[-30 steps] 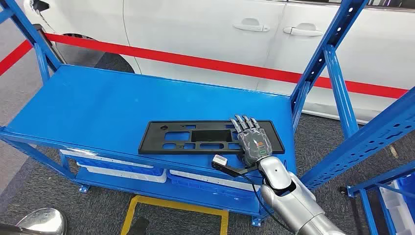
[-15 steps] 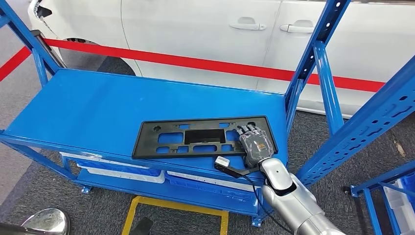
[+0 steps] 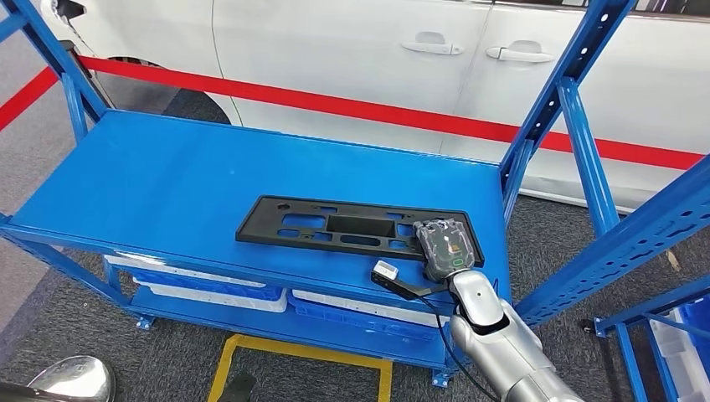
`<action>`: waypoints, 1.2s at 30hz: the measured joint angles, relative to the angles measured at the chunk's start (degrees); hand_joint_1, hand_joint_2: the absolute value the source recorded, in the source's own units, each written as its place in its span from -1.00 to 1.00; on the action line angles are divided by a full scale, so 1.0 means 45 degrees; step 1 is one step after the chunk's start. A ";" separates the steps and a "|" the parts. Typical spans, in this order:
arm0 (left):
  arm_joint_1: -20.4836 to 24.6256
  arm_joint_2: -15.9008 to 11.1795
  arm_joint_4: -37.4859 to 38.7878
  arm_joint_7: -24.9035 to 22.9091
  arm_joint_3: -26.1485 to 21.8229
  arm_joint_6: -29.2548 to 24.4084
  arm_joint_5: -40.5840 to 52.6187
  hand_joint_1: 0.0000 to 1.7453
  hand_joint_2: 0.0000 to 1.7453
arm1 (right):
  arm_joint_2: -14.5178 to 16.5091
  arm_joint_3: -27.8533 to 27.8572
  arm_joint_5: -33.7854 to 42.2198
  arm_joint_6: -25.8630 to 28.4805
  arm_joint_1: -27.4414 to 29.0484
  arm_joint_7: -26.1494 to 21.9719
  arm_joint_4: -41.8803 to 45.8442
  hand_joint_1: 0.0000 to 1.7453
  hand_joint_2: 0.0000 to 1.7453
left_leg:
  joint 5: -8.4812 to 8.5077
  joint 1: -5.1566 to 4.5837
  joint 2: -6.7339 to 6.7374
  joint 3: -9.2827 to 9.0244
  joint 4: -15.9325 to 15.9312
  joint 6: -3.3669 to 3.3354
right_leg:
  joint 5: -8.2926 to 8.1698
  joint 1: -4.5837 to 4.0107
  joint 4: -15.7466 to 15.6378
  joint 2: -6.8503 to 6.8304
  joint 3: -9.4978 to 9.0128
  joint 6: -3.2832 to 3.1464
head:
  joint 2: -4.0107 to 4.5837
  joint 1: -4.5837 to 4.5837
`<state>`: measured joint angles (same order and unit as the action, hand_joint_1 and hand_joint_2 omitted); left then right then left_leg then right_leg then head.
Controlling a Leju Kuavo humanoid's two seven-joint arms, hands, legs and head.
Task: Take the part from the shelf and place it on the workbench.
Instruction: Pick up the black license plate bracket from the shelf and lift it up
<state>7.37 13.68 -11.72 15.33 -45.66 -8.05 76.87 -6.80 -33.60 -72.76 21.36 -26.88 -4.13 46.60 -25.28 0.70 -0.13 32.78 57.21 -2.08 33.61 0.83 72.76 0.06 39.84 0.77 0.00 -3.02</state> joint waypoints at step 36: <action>-0.0352 -0.0078 0.0000 0.0760 -0.0045 0.0019 -0.0845 -1.00 0.00 | 0.0957 -0.0063 -0.3589 0.3481 0.4603 0.1585 0.9725 1.00 1.00 | -0.0221 -0.0020 -0.0052 -0.0019 0.0158 0.0205 | -0.1378 0.0003 -0.2235 0.0001 -0.0986 -0.0224 | 0.0000 0.0011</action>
<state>5.79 13.33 -11.72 18.75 -45.86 -7.96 73.06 -2.50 -33.88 -88.91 37.02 -6.17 3.00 90.36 -26.27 0.61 -0.37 32.70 57.92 -1.15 27.41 0.84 62.70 0.07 35.40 -0.24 0.00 -2.97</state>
